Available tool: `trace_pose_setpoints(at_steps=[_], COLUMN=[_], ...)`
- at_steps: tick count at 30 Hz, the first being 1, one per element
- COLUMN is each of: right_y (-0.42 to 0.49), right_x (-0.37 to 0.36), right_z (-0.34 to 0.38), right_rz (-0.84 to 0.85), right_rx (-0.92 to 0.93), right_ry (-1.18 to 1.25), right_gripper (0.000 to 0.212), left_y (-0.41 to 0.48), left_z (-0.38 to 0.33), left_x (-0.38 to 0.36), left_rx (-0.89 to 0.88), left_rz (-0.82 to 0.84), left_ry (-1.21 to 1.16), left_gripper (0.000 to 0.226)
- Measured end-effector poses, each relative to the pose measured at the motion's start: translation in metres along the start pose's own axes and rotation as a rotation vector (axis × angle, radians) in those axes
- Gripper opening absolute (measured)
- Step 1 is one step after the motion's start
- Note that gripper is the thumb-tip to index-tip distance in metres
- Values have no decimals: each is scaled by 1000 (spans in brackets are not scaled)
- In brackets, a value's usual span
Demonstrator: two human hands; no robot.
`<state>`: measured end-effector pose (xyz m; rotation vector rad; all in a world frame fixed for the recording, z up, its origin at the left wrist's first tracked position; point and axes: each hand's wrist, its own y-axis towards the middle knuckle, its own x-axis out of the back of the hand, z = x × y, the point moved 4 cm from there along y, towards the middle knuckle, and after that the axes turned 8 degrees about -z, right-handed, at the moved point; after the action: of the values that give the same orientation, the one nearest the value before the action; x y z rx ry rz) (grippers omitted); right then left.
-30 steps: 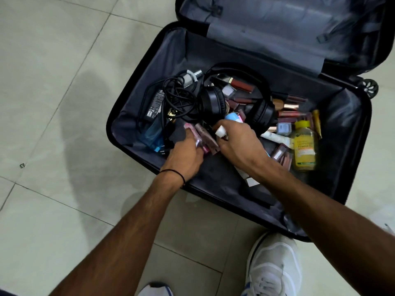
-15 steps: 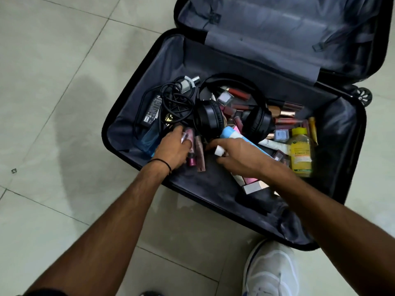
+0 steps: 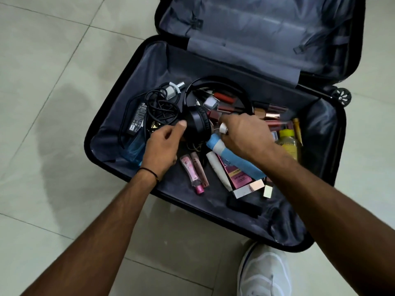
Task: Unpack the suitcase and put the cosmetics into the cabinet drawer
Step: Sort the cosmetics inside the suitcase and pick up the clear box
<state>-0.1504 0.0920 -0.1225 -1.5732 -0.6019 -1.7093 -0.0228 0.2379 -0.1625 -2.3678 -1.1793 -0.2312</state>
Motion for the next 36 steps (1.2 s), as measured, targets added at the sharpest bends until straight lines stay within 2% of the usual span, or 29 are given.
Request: trace_pose_setpoints(at_steps=[3,5,7,9,10,13,16,20,23,25,28,31,33,36], right_y=[-6,-9,-14,-19,-22,-27,-34,-47,-59,-66,-73,-70,-64,-54], right_x=[-2,2,11,19,21,7,-10,-8,-3,-1,-4,-5,-9,-20], right_z=[-4,-12,-26,-43,-52,-76,-87,-86,-87,-88,-84,-76,-75,-83], right_rz=[58,44,-144,-346,-376,-229,-45,70,192,239,249,221,153,-33], right_rx=[-9,-66,-203,-325,-389,-548,-623,-584,-531,-495,-446,-416,-478,-618], right_ry=[10,190,474,503,463,437,726,1057,1169,1197,1222,1283,1329,1326], right_gripper=[26,25,17,17,19,31,45,45,54,59,59,41,33,31], left_y=[-1,1,7,11,11,4,-5,-2,6,10,14,17,19,24], left_z=[-9,-15,-20,-23,-25,-32,-35,-37,-35,-35,-34,-34,-35,-37], left_x=[-12,-20,-25,-28,-28,-29,-30,-26,-17,-11,-2,8,16,34], left_rx=[62,66,39,38,38,29,28,8,39,61,80,61,54,43], left_rz=[-4,-3,-10,-11,-1,42,81,161,248,260,212,134,71,-64], left_ry=[-2,52,99,82,55,-54,-144,-164,-191,-199,-209,-236,-264,-307], left_gripper=[64,68,62,58,52,38,40,42,36,40,38,39,34,25])
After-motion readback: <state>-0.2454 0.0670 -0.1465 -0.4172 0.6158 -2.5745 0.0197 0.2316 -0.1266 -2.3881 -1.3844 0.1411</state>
